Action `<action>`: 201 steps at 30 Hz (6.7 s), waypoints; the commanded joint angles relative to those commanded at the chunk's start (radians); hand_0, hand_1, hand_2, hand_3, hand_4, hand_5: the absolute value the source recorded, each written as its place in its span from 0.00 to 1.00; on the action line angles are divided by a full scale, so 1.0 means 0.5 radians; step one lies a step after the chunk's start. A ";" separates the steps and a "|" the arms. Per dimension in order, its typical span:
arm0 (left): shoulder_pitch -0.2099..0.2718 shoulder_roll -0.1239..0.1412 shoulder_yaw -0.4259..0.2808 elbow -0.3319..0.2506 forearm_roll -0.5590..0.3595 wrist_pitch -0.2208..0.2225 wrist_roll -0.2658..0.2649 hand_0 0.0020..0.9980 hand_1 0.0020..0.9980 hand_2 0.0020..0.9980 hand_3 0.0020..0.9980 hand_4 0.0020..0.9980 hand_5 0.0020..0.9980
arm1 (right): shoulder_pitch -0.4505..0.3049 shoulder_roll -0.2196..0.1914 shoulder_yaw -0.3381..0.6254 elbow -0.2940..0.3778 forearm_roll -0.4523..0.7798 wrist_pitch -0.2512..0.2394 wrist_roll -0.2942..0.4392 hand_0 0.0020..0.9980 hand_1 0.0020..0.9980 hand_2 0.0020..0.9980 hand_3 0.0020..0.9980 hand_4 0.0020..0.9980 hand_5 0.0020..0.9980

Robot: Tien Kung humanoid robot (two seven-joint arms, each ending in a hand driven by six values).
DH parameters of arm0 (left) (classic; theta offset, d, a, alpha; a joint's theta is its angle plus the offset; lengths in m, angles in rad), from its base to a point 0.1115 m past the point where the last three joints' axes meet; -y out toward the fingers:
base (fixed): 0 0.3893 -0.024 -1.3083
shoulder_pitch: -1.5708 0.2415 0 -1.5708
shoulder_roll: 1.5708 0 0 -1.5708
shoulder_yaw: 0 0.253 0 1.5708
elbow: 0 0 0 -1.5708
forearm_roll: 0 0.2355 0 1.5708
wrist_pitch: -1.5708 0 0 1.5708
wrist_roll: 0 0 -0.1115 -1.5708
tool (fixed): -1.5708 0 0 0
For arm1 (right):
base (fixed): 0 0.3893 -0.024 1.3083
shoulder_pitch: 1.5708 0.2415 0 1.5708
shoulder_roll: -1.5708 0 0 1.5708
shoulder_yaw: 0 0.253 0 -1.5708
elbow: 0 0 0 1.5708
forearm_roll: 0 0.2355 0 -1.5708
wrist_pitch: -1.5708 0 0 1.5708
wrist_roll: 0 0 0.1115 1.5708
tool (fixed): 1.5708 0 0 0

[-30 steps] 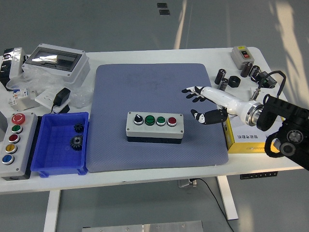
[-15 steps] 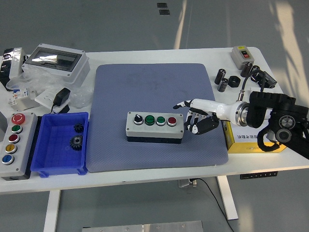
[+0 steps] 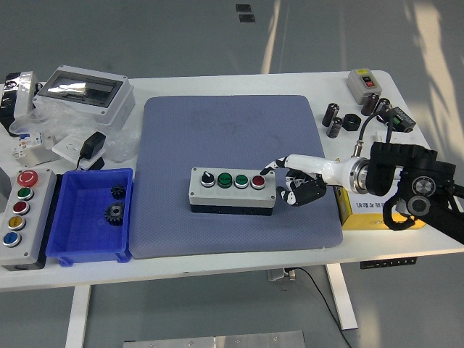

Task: Pick up the button,place it on the desk,press the button,press the button

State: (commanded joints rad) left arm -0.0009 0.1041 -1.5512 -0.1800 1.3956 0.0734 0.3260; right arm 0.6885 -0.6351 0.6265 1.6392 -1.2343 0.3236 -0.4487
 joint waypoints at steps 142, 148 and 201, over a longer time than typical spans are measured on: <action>0.076 -0.022 0.051 0.000 -0.057 -0.001 -0.022 0.63 0.60 0.55 0.60 0.61 0.20 | -1.157 0.665 1.278 -0.387 0.490 -1.183 1.451 0.81 0.79 0.81 0.80 0.84 0.51; 0.086 -0.028 0.052 0.000 -0.063 0.001 -0.021 0.63 0.60 0.55 0.60 0.62 0.20 | -1.161 0.672 1.266 -0.388 0.531 -1.147 1.452 0.81 0.79 0.81 0.80 0.84 0.50; 0.049 -0.049 0.047 0.000 -0.057 -0.003 -0.037 0.64 0.60 0.55 0.60 0.62 0.21 | -1.112 0.683 1.304 -0.390 0.593 -1.061 1.459 0.80 0.76 0.78 0.75 0.85 0.59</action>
State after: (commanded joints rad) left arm 0.0238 0.0796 -1.5278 -0.1800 1.3671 0.0720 0.3077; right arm 0.1324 -0.2935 1.2786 1.4442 -0.9379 -0.2071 0.2810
